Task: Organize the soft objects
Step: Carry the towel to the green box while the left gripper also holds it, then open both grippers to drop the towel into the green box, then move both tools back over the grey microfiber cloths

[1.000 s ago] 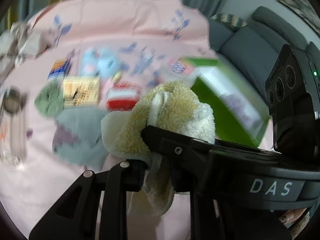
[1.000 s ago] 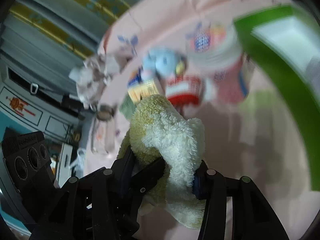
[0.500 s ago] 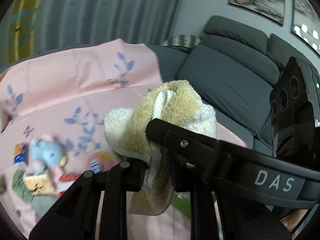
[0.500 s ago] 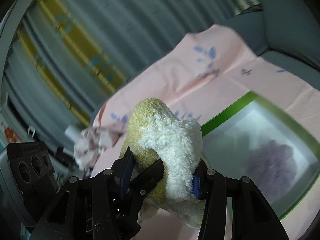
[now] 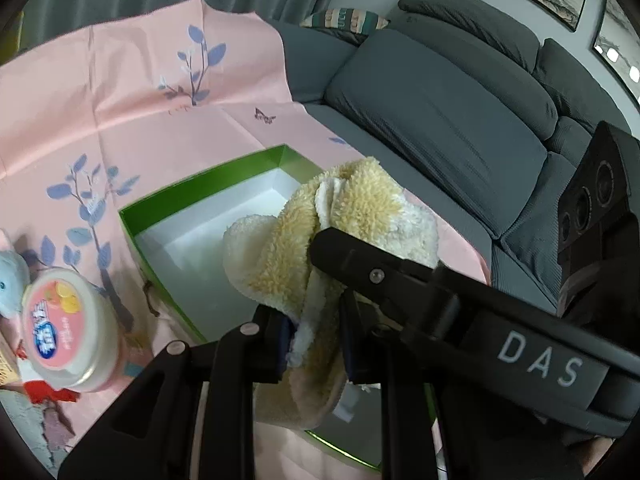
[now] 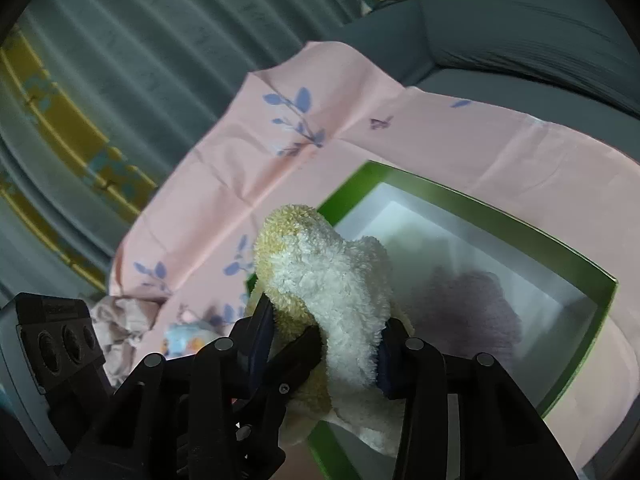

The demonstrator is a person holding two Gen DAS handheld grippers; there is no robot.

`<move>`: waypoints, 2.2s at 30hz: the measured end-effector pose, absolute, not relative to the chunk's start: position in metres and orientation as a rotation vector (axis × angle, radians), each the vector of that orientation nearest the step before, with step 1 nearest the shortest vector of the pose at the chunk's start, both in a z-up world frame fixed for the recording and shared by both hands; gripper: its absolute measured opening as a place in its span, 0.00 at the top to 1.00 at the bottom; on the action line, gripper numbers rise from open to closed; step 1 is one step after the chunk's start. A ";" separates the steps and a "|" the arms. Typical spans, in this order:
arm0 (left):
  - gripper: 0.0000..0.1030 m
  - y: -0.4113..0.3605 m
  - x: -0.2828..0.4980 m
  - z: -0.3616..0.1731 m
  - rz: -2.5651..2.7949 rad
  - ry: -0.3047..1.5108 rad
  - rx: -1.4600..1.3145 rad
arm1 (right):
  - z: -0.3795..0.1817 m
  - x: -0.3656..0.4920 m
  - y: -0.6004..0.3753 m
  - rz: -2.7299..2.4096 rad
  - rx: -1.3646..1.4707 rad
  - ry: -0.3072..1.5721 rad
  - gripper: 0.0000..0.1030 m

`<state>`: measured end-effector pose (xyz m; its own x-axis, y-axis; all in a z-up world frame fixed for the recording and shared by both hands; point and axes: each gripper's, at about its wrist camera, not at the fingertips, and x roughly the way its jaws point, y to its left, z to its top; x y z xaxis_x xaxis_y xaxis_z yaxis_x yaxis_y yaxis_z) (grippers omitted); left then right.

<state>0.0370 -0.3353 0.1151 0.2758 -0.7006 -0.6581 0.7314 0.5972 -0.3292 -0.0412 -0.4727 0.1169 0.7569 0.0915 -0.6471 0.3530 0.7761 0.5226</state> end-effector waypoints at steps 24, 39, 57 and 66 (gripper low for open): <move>0.58 -0.340 0.040 0.115 -0.984 0.869 0.005 | 0.129 -0.050 -0.480 -0.387 0.518 0.647 0.40; 0.12 -0.257 0.044 0.141 -0.815 0.816 -0.013 | 0.158 -0.054 -0.448 -0.364 0.397 0.591 0.07; 0.01 -0.037 0.001 0.143 -0.354 0.754 -0.174 | 0.165 -0.044 -0.307 -0.036 0.192 0.663 0.04; 0.02 0.024 -0.017 0.102 -0.182 0.826 -0.203 | 0.141 -0.043 -0.240 0.194 0.220 0.801 0.04</move>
